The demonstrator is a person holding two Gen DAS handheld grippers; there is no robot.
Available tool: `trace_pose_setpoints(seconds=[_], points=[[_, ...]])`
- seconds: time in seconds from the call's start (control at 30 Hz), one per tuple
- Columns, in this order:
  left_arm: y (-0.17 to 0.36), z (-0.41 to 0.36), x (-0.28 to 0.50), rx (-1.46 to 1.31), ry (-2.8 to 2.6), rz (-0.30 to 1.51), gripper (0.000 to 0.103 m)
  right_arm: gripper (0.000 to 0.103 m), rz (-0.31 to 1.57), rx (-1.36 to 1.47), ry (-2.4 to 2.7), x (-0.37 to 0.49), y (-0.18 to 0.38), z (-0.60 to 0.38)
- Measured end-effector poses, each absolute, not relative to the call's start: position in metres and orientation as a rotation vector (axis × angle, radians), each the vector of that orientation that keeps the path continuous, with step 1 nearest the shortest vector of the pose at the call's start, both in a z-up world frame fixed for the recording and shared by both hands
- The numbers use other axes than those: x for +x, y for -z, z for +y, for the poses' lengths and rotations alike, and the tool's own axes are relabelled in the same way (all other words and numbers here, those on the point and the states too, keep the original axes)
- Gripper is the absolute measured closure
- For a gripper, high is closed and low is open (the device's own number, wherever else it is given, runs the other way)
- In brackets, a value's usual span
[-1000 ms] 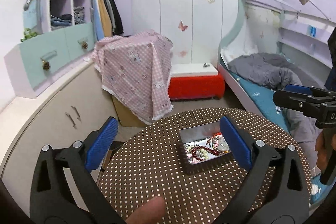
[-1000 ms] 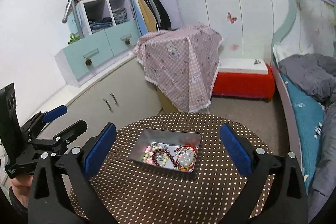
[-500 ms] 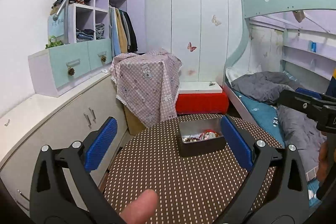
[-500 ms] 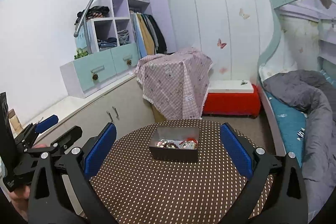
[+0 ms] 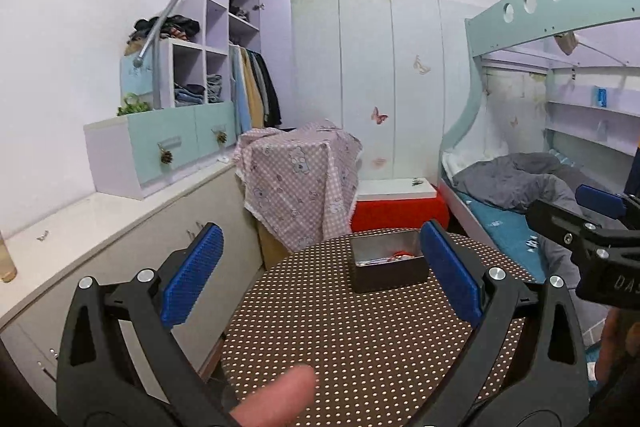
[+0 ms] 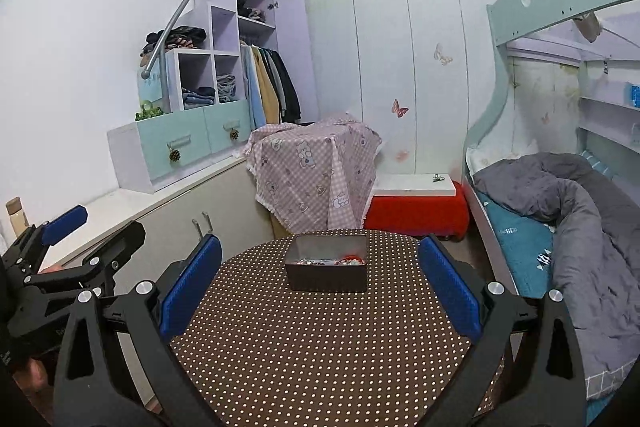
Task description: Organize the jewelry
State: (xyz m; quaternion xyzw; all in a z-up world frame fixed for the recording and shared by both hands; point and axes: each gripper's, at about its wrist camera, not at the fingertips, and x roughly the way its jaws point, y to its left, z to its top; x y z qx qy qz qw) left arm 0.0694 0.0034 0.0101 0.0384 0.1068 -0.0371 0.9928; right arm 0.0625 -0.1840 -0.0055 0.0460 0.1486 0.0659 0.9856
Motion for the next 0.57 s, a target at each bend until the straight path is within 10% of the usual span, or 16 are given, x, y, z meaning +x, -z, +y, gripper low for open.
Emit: trace_pose_setpoints(seconds=[0.57], points=[[-0.003, 0.003, 0.064, 0.042, 0.057, 0.230, 0.006, 0.008, 0.326, 0.109, -0.126, 0.061, 0.021, -0.188]])
